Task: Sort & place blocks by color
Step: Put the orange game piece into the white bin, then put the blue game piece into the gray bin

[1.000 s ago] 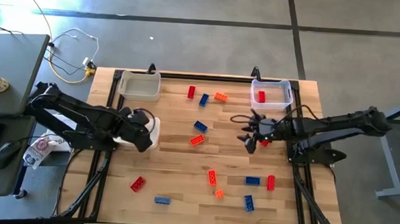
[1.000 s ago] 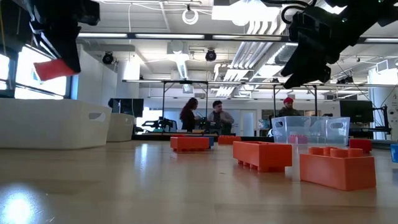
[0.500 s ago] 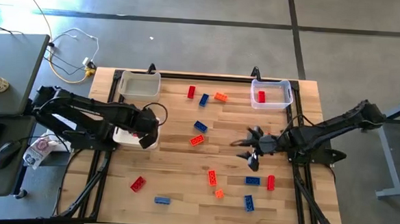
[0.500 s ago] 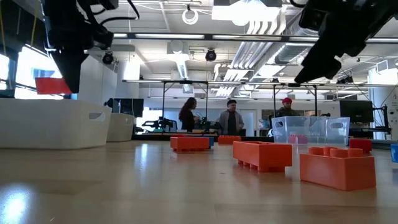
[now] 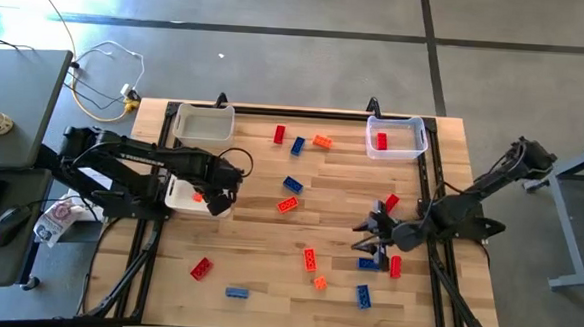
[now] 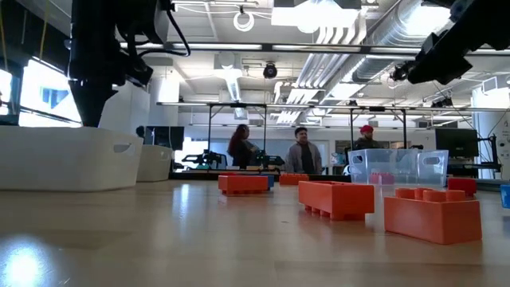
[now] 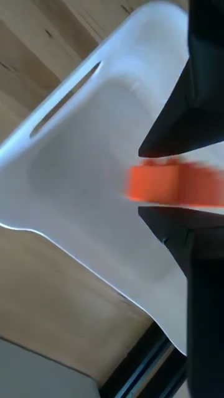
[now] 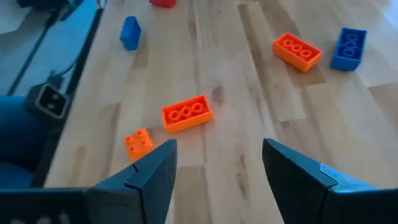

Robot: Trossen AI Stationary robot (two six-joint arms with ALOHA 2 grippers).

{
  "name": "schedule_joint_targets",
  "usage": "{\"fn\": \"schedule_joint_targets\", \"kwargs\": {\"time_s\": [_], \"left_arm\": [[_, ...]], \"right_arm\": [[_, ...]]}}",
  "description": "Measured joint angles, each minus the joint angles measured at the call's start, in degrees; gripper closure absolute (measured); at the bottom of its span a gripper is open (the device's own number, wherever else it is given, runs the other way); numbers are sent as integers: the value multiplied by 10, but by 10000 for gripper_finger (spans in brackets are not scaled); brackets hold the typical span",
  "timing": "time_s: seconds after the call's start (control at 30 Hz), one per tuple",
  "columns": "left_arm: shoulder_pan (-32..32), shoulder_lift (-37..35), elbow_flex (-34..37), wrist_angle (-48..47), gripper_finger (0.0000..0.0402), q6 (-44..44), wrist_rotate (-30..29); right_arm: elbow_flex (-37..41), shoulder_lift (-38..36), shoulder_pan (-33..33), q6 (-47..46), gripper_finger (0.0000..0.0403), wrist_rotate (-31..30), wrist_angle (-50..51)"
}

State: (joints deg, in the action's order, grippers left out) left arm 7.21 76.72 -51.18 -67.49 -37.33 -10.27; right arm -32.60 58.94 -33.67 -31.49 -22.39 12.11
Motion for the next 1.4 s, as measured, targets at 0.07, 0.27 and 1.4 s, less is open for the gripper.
{"fn": "schedule_joint_targets", "kwargs": {"time_s": [0.07,0.27,1.4], "left_arm": [[0,6,0,0,265,-6,7],[0,10,0,0,234,-17,9],[3,-100,0,59,224,-30,53]], "right_arm": [[0,0,-15,-12,181,0,0],[-6,0,-52,-32,181,-20,10],[-146,235,-85,-146,181,100,250]]}}
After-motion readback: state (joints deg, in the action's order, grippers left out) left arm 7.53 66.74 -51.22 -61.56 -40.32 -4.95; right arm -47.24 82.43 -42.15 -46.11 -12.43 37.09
